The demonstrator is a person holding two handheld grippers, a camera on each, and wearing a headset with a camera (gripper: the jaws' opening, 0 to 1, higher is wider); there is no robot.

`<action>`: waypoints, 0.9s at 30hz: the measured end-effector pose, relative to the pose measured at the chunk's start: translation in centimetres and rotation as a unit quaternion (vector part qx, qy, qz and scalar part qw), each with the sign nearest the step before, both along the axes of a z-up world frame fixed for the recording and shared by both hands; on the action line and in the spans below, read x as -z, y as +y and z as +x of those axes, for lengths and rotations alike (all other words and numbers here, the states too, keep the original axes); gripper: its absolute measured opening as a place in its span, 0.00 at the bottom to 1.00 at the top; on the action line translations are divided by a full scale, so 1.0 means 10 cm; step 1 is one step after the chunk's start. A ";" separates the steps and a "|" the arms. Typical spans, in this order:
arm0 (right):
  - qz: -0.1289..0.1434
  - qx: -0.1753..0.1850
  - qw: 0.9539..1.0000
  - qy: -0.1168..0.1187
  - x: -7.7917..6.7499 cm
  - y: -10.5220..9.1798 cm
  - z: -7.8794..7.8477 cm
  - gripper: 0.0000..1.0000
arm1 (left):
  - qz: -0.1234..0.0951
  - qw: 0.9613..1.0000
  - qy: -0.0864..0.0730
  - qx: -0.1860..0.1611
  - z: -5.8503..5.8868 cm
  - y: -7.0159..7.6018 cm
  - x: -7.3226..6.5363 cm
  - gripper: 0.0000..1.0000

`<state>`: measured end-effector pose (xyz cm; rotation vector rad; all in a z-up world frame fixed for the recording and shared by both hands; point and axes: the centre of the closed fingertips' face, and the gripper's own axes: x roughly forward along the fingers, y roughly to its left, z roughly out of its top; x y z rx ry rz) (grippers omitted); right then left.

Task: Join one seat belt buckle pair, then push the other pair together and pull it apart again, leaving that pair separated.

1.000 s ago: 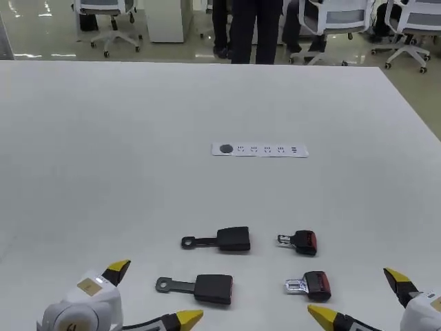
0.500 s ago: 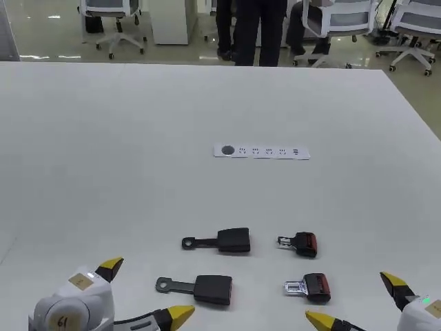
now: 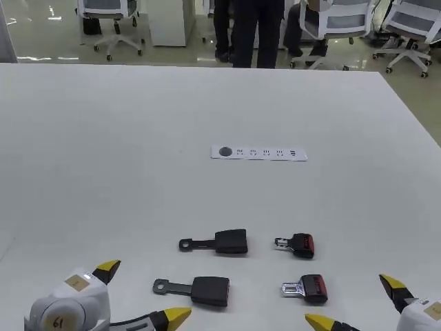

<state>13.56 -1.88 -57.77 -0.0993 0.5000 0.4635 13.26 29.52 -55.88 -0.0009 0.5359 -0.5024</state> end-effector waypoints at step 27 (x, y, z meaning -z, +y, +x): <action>0.000 -0.006 1.000 -0.002 -0.02 0.03 -0.03 1.00 | 0.000 1.000 0.002 0.000 -0.03 0.04 0.02 0.98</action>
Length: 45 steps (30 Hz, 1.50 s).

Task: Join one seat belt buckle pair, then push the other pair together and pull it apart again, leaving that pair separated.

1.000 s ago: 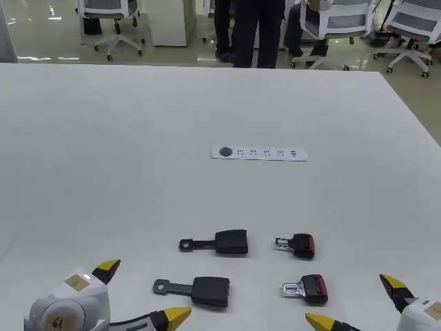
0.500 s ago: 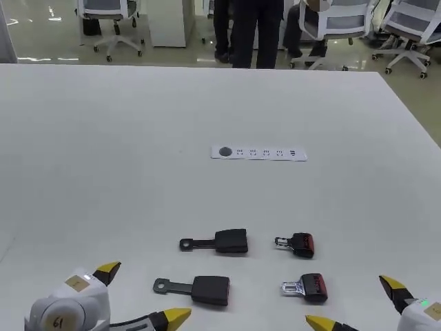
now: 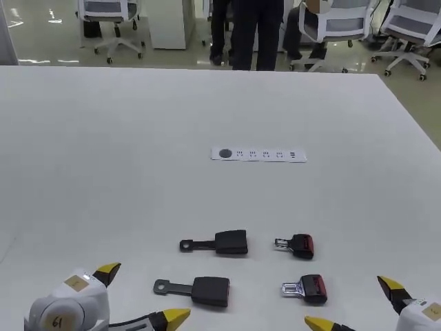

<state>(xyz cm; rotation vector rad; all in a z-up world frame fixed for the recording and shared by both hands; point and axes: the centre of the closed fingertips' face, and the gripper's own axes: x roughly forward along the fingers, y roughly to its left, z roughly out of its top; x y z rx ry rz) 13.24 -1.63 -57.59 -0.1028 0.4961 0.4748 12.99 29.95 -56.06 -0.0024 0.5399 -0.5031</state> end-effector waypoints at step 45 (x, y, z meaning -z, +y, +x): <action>-0.023 -0.093 0.995 0.018 0.17 0.17 0.09 0.96 | 0.036 0.992 0.006 0.119 -0.06 -0.35 0.10 0.93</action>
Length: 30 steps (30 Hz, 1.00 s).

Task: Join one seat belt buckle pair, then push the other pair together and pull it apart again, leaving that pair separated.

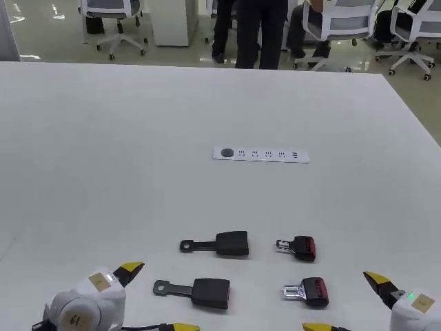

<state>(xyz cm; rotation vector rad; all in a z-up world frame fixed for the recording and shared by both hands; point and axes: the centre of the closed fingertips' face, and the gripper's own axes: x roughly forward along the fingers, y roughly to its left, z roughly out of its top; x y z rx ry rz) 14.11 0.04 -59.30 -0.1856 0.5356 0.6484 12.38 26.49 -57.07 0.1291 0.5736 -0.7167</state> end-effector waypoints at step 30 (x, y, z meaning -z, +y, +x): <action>-0.050 -0.138 0.987 0.069 0.40 0.16 0.12 0.81 | 0.059 0.988 0.015 0.144 0.23 -0.27 0.27 0.75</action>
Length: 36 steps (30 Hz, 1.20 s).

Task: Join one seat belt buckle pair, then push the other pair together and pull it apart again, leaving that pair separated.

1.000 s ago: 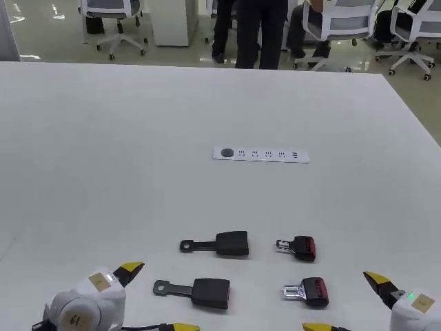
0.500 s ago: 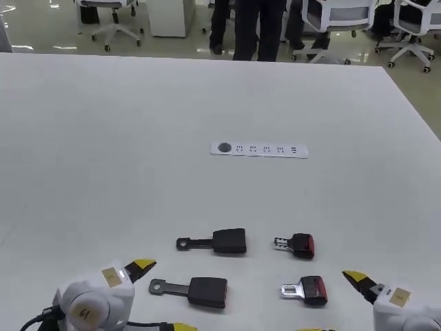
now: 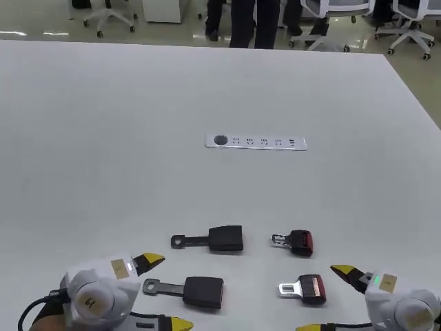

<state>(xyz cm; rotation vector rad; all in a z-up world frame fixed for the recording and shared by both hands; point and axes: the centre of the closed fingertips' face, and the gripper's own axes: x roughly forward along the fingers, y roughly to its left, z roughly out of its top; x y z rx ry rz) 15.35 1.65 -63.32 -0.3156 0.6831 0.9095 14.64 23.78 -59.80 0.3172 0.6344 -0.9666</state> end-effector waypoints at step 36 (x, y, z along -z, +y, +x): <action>-0.028 -0.112 0.990 0.083 0.47 -0.09 0.21 0.69 | 0.070 0.987 0.024 0.142 0.22 -0.16 0.66 0.59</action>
